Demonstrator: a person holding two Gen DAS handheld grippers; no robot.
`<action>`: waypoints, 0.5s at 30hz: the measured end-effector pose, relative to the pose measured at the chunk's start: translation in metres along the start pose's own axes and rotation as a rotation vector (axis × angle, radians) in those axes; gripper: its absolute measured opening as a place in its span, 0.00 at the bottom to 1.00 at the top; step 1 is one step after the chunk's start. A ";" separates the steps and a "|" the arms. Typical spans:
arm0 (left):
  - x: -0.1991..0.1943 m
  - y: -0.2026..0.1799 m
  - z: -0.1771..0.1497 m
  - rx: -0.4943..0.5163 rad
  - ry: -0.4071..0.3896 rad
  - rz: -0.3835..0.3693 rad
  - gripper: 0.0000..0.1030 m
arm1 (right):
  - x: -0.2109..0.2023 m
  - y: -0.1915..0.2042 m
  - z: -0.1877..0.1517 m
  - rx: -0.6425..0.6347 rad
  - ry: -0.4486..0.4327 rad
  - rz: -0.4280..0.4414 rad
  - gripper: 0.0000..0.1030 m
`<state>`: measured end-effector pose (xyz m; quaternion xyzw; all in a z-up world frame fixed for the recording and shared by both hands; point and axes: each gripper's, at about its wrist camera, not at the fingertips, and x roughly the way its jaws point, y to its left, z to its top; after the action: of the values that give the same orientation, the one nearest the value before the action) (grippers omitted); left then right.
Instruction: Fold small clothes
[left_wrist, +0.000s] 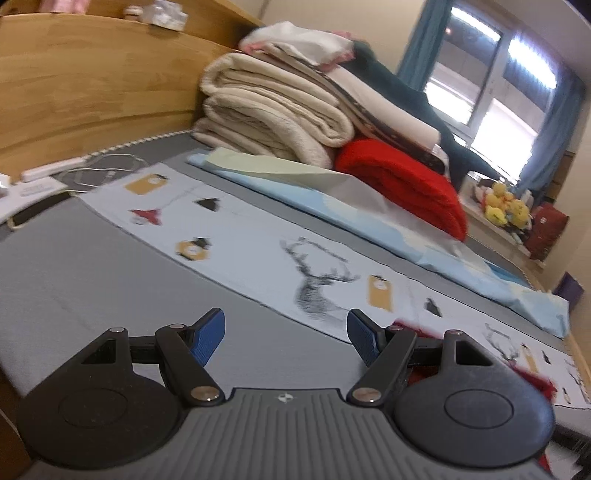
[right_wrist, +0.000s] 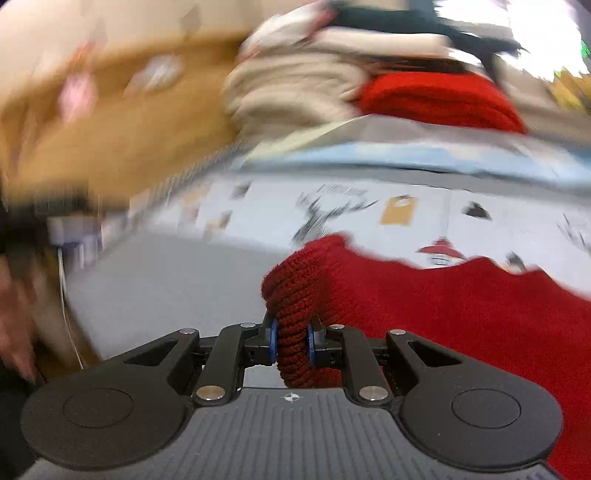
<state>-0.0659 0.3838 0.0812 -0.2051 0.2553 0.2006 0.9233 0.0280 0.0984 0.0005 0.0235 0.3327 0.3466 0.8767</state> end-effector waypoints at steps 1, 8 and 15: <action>0.004 -0.011 -0.001 0.012 0.002 -0.011 0.75 | -0.013 -0.018 0.005 0.094 -0.048 -0.017 0.14; 0.034 -0.111 -0.018 0.195 0.012 -0.088 0.76 | -0.124 -0.174 -0.030 0.603 -0.293 -0.374 0.14; 0.057 -0.182 -0.043 0.318 0.034 -0.142 0.76 | -0.168 -0.293 -0.113 0.994 -0.006 -0.709 0.31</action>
<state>0.0488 0.2267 0.0665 -0.0776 0.2843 0.0885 0.9515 0.0429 -0.2501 -0.0717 0.3186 0.4399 -0.1632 0.8236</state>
